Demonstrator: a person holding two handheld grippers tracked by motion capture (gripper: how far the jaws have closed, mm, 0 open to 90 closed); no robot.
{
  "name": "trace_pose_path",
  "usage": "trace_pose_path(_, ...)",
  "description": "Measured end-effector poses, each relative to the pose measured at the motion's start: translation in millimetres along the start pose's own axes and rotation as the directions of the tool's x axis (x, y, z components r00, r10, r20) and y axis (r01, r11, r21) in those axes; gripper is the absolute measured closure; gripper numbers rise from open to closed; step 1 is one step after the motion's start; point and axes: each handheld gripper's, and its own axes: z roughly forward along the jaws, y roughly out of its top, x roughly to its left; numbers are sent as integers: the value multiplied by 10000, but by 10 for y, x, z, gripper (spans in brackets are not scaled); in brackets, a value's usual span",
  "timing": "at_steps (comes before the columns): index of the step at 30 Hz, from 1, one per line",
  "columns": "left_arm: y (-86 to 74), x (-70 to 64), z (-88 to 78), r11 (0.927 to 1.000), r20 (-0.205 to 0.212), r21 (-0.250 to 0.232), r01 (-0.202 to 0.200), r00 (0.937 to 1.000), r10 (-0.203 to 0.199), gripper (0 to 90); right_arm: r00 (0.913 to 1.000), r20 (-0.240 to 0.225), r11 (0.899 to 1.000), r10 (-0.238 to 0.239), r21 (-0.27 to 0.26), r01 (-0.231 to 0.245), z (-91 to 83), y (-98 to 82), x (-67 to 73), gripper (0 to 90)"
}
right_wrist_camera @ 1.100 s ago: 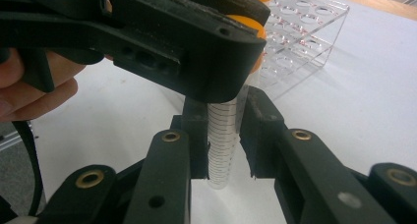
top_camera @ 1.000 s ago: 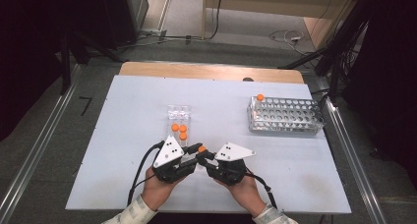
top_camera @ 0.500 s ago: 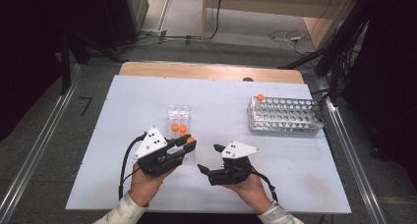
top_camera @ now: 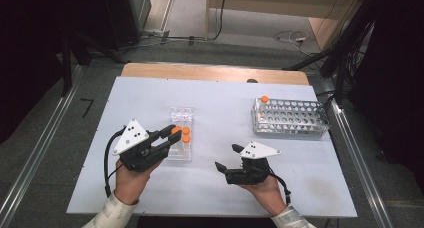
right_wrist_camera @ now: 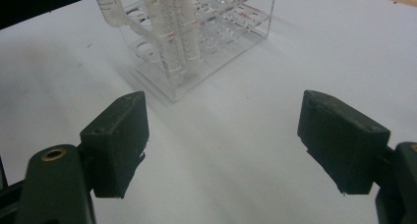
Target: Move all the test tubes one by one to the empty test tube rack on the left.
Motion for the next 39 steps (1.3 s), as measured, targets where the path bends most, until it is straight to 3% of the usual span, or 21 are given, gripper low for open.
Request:
trace_pose_path(3, -13, 13, 21, 9999, -352, -74, -92, 9993, 89, 704, 10000, 61, 10000, -38, 37, 38, 8, -13, -11, 183)
trace_pose_path(14, -55, 90, 99, 10000, -815, -85, 17, 9967, -24, 704, 9999, 140, 9999, -31, 102, 30, 32, -20, -3, 190)
trace_pose_path(39, -321, 56, 290, 9987, -1291, 510, -40, 9916, 106, 700, 9998, 155, 9998, -111, 173, 109, 47, -31, 15, 196)
